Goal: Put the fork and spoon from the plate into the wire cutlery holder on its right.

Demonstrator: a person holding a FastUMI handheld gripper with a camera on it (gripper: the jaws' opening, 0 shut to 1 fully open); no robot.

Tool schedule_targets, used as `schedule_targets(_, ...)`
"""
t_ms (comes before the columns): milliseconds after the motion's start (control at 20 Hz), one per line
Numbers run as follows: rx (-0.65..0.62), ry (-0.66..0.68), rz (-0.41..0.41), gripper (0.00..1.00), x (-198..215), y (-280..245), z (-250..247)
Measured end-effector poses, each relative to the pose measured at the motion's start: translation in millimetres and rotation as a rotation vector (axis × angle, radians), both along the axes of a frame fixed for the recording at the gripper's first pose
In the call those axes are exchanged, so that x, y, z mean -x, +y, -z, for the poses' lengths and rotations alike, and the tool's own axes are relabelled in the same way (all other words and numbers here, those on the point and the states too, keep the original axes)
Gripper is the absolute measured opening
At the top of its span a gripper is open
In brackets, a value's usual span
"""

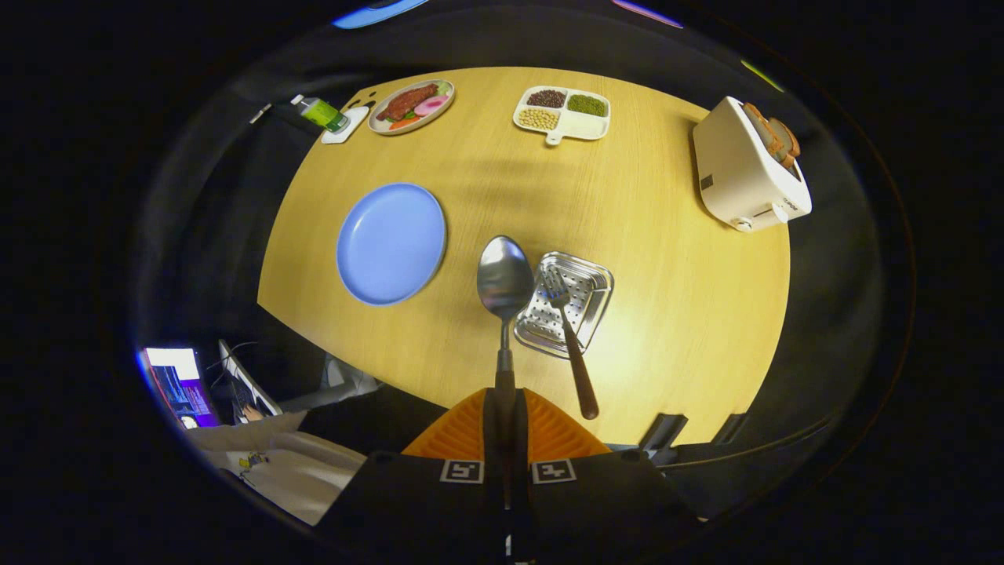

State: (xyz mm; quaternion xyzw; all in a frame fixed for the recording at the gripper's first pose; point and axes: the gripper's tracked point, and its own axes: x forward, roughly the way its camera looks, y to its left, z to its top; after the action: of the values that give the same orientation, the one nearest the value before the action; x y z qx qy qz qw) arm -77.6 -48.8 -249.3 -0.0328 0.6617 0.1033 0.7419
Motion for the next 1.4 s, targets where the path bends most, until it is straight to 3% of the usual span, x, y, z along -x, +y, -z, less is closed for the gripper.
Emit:
schedule_targets(350,0.082,0.185,-0.134,0.08,-6,-46,15)
schedule_targets(550,0.092,0.283,-0.168,0.08,-8,-61,20)
schedule_targets(850,0.082,0.341,-0.166,0.08,-31,-66,31)
schedule_targets(1050,0.052,0.316,-0.148,0.13,-36,-52,37)
schedule_targets(1150,0.042,0.288,-0.148,0.24,-39,-49,35)
schedule_targets(1200,0.038,0.268,-0.151,0.4,-39,-48,33)
schedule_targets(1350,-0.004,0.201,-0.133,0.62,-40,-39,23)
schedule_targets(1400,-0.029,0.168,-0.113,0.74,-41,-33,18)
